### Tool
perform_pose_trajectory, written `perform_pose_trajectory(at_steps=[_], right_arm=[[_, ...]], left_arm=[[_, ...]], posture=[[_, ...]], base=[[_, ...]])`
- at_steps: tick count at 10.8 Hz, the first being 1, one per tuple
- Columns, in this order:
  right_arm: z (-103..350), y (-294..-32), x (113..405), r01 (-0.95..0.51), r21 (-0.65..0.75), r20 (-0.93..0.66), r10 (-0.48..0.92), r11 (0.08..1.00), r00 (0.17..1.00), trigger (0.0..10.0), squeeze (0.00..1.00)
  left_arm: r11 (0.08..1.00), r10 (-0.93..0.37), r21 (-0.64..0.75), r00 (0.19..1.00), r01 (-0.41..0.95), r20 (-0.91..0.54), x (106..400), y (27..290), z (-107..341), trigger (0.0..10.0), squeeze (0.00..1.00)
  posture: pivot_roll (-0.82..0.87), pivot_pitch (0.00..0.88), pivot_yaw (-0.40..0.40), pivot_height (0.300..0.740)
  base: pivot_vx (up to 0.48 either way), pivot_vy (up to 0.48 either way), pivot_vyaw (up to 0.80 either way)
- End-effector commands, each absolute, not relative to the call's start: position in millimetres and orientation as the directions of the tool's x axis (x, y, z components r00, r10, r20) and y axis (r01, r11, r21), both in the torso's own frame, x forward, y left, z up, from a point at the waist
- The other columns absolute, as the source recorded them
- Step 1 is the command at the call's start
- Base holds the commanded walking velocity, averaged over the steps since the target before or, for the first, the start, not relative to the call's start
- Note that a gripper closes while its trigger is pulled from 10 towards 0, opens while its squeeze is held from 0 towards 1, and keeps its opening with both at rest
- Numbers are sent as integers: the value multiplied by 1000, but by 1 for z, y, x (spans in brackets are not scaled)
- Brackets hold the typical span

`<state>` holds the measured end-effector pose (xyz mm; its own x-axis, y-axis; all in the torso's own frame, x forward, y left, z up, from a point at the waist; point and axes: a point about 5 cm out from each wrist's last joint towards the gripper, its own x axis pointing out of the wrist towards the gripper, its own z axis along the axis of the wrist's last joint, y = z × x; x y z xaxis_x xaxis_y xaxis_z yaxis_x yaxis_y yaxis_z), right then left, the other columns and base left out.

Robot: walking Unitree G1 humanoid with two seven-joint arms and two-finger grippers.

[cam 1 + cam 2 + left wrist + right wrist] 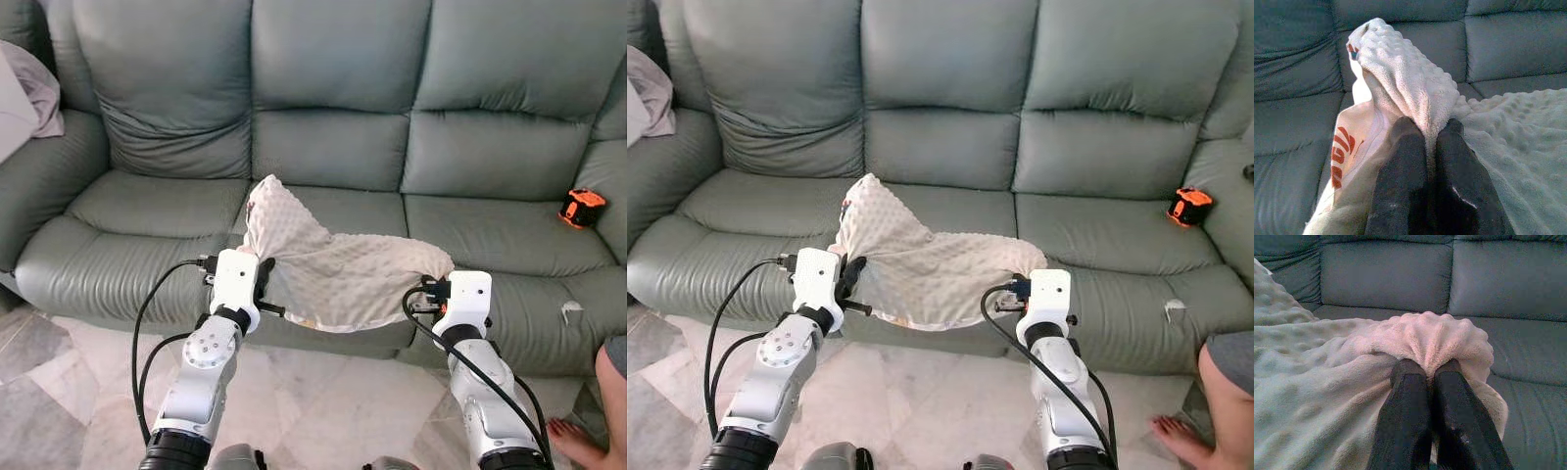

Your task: Move the pillow to the sofa

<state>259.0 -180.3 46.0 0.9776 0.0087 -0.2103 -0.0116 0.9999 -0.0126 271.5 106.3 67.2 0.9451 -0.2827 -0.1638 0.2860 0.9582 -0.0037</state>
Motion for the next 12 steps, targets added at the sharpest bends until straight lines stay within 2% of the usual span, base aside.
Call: perform_pose_trajectory(at_steps=[1, 4, 12], right_arm=[[52, -179, 261, -12, -9, -189, 10, 1000, 982, 10000, 0], [52, -177, 263, -14, -2, -187, 13, 1000, 982, 10000, 0], [51, -177, 262, -11, -1, -188, 10, 1000, 982, 10000, 0]], left_arm=[[954, -297, -2, 946, 299, -131, 272, 104, 73, 10000, 0], [954, -297, 2, 946, 300, -127, 275, 104, 74, 10000, 0], [952, -303, 4, 944, 307, -131, 274, 104, 74, 10000, 0]], posture=[[-48, 0, 0, 740], [-47, 0, 4, 740], [-49, 0, 8, 740]], base=[[0, 0, 0], [172, 0, 0], [299, 0, 0]])
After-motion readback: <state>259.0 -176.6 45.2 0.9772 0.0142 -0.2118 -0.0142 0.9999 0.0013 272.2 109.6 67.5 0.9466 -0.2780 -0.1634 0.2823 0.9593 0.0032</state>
